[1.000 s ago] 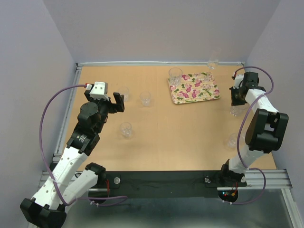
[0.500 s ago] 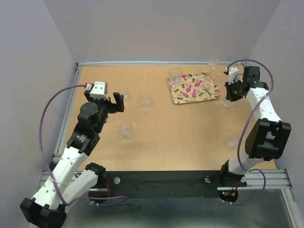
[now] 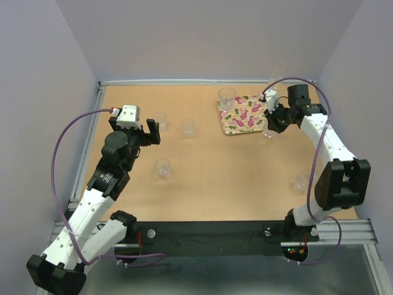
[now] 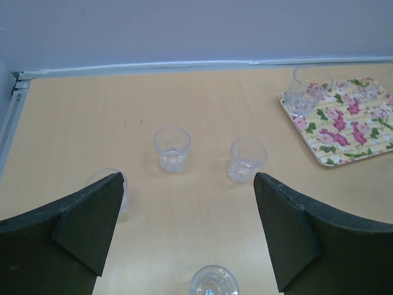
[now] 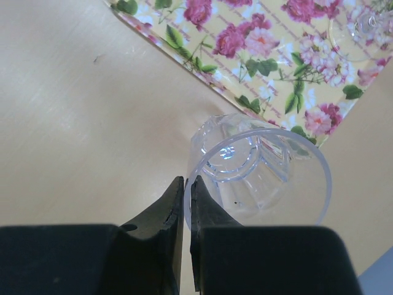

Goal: Place the glasses into the tray
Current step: Place the glass into the tray

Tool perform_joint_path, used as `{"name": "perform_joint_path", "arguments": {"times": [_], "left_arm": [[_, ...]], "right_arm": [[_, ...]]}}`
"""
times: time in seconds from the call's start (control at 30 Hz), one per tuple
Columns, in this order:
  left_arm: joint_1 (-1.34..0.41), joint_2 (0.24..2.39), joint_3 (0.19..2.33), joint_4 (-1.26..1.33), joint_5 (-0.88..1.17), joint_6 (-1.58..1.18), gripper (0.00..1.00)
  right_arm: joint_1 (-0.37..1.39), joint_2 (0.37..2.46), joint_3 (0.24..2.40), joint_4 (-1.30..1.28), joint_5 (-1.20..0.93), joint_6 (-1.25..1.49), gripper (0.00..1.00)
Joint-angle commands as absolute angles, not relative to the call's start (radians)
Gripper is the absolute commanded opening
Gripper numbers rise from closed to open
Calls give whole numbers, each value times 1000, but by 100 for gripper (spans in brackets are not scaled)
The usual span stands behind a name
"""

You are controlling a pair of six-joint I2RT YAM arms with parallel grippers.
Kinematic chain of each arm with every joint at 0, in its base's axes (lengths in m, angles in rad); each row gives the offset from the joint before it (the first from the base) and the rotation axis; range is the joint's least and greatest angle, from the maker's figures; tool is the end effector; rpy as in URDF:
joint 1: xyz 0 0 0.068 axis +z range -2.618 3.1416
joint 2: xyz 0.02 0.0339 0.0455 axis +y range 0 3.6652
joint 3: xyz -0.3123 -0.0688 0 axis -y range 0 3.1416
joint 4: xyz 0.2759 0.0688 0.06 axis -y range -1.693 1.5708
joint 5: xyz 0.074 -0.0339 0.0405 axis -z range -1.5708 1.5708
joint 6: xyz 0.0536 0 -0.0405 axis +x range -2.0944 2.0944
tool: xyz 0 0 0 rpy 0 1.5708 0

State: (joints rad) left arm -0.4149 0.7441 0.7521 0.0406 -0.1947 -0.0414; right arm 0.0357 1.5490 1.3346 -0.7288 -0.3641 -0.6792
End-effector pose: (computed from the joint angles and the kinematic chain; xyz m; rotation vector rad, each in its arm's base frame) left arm 0.1800 -0.0679 0.3934 0.1290 1.5215 -0.2162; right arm 0.3675 0.0322 0.3252 -0.9870 2.2274 0.1751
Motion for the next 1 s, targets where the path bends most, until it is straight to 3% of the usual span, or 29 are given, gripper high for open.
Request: {"name": "perform_joint_path", "arguments": {"times": [0.0,0.97], "left_arm": [[-413,741,739,87,-222,-23,99],[-411,759,735,89,-253,-11,99]], "right_arm": [[61,1543,1420,-721,-411,-752,0],[167,1733,1609,-749,-399,-867,1]]}}
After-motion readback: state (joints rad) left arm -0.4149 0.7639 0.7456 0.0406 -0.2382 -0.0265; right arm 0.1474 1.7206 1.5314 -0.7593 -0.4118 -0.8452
